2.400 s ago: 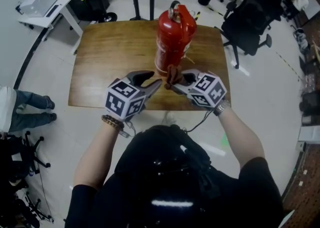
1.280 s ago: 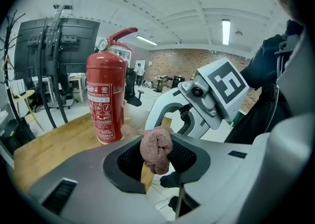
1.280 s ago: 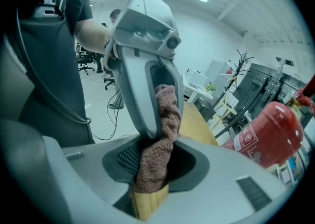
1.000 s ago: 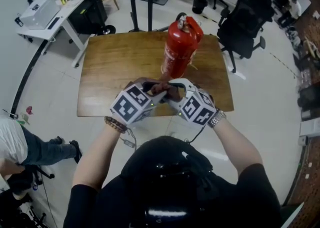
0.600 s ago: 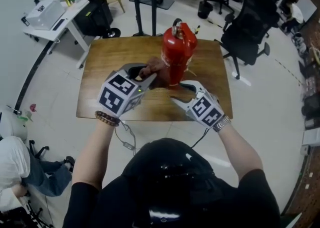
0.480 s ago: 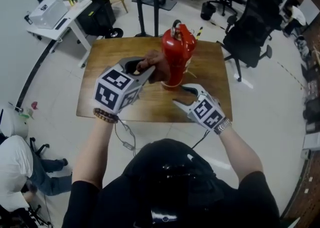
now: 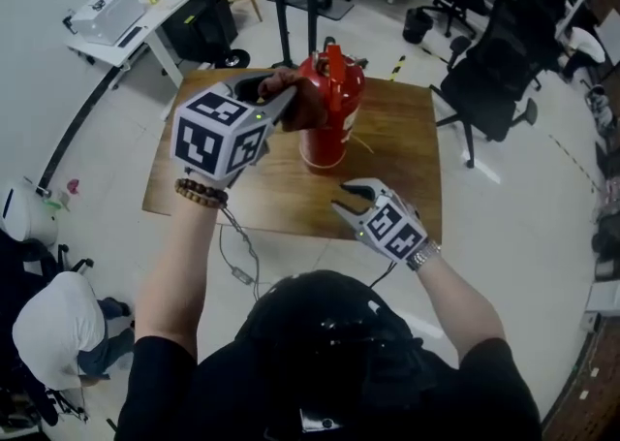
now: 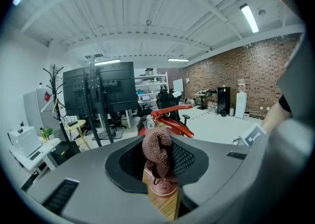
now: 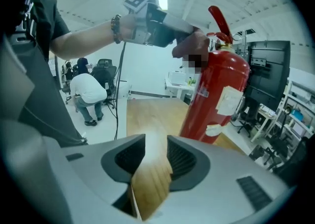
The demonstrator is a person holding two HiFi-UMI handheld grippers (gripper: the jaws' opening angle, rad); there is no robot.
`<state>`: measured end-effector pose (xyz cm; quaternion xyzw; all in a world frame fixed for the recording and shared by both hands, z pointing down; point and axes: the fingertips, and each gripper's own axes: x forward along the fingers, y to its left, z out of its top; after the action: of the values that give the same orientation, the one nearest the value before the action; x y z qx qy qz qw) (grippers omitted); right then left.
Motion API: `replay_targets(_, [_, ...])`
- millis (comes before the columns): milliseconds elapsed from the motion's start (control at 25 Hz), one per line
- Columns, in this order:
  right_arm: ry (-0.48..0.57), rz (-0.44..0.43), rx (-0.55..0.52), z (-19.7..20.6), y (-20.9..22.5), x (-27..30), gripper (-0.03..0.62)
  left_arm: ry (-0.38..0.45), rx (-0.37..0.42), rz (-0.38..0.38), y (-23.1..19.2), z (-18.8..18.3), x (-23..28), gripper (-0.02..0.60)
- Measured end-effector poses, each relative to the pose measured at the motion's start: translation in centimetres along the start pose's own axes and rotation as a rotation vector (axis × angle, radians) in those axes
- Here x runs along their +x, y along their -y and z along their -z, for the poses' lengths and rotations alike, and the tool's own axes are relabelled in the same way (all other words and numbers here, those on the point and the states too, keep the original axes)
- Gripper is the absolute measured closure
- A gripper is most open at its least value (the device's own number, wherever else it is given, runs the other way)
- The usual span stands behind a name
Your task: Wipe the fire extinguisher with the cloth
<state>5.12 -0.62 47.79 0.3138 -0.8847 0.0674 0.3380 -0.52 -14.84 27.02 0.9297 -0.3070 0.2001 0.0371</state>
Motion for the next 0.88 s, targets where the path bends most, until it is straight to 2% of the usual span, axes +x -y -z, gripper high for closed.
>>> replay_targets(280, [0.032, -0.028, 0.006, 0.7, 0.7, -1.2, 0.433, -0.101, -0.001, -0.092, 0.3, 0.9, 2.8, 0.488])
replay_targets(560, [0.059, -0.021, 0.029, 0.4, 0.9, -1.4, 0.444, -0.182, 0.05, -0.14, 0.4, 1.1, 3.3, 0.488])
replay_targets(640, [0.063, -0.001, 0.042, 0.1, 1.2, -1.1, 0.459, -0.208, 0.091, -0.16, 0.3, 1.7, 3.3, 0.489])
replay_targets(720, [0.051, 0.025, 0.059, -0.2, 1.5, -0.8, 0.51, -0.231, 0.128, -0.179, 0.0, 2.5, 3.2, 0.489])
replay_targets(880, [-0.004, 0.065, 0.104, -0.7, 2.3, 0.3, 0.566, -0.231, 0.14, -0.177, -0.5, 3.2, 3.1, 0.489])
